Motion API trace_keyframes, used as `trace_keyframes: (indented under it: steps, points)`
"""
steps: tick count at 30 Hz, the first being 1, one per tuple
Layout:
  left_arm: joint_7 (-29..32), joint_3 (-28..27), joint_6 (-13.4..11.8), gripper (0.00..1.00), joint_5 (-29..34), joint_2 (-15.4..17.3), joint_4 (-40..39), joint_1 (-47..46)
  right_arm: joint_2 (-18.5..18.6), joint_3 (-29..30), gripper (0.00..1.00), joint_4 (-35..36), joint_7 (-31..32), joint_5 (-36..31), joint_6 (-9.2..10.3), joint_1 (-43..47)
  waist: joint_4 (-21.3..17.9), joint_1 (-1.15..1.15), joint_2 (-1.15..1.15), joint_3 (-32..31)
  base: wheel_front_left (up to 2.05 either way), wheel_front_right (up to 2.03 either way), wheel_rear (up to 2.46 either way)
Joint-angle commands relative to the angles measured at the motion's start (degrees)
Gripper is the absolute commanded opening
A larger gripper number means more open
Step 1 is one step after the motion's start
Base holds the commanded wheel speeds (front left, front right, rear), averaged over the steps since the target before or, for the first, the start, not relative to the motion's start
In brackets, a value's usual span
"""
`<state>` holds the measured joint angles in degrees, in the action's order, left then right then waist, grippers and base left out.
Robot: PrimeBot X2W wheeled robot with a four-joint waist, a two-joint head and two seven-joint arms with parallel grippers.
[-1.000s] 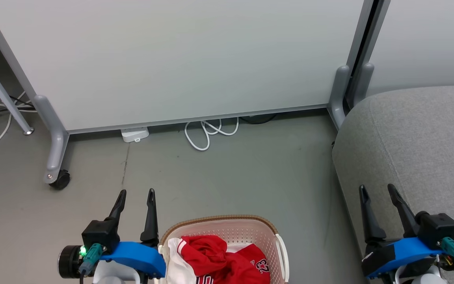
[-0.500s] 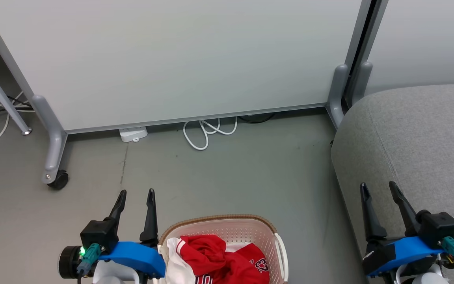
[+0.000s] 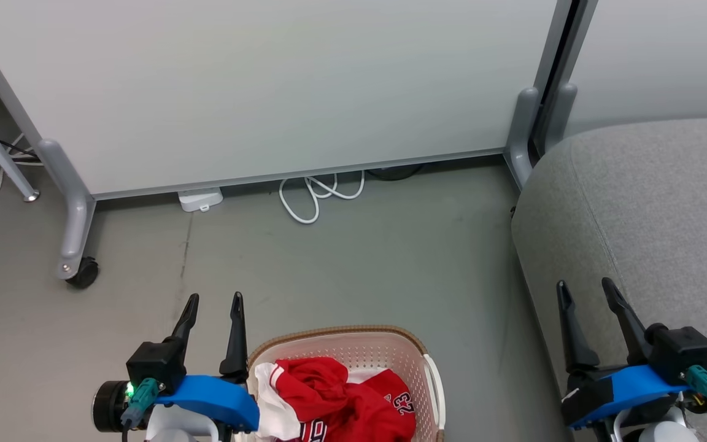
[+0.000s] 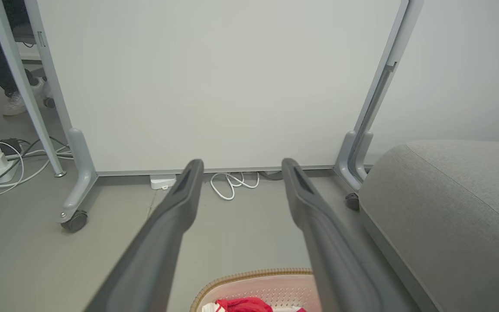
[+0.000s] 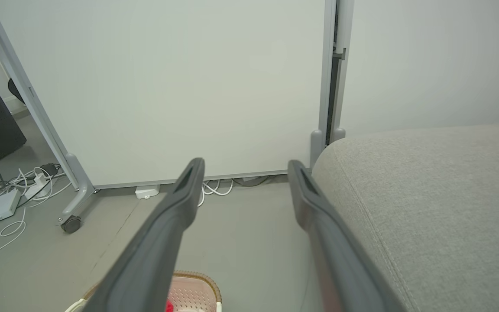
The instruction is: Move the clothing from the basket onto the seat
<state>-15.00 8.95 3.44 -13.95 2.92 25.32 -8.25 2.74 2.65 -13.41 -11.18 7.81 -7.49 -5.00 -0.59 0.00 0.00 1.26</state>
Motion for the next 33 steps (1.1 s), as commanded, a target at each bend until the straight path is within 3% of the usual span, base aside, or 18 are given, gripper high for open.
trace_keyframes:
  steps: [1, 14, 27, 33]
  points:
    - [-0.3, -0.1, -0.3, 1.00, 0.4, 0.0, 0.2, -0.7, 0.3, -0.4, 1.00, 0.3, -0.1, 0.3, -0.02, -0.6, -0.7, 0.00, 0.00, 0.9, 0.00, 0.00, 0.00]
    - [0.2, 1.7, 1.4, 1.00, 3.9, 4.1, 10.3, -9.9, 0.2, -4.5, 1.00, 4.4, -0.8, 1.2, -0.01, -6.9, -8.2, 0.00, 0.00, 16.2, 0.00, 0.00, 0.00]
    - [3.6, 11.7, 4.0, 1.00, 7.1, 9.0, 24.0, -20.0, 0.2, -8.8, 1.00, 5.3, -2.7, 3.7, -0.01, -13.0, -15.5, 0.00, 0.00, 29.0, 0.00, 0.00, 0.00]
    - [4.0, 20.5, 4.0, 1.00, 4.6, 11.8, 29.1, -23.9, 0.2, -9.9, 1.00, 5.6, -3.3, 4.4, -0.01, -15.1, -17.5, 0.00, 0.00, 33.8, 0.00, 0.00, 0.00]
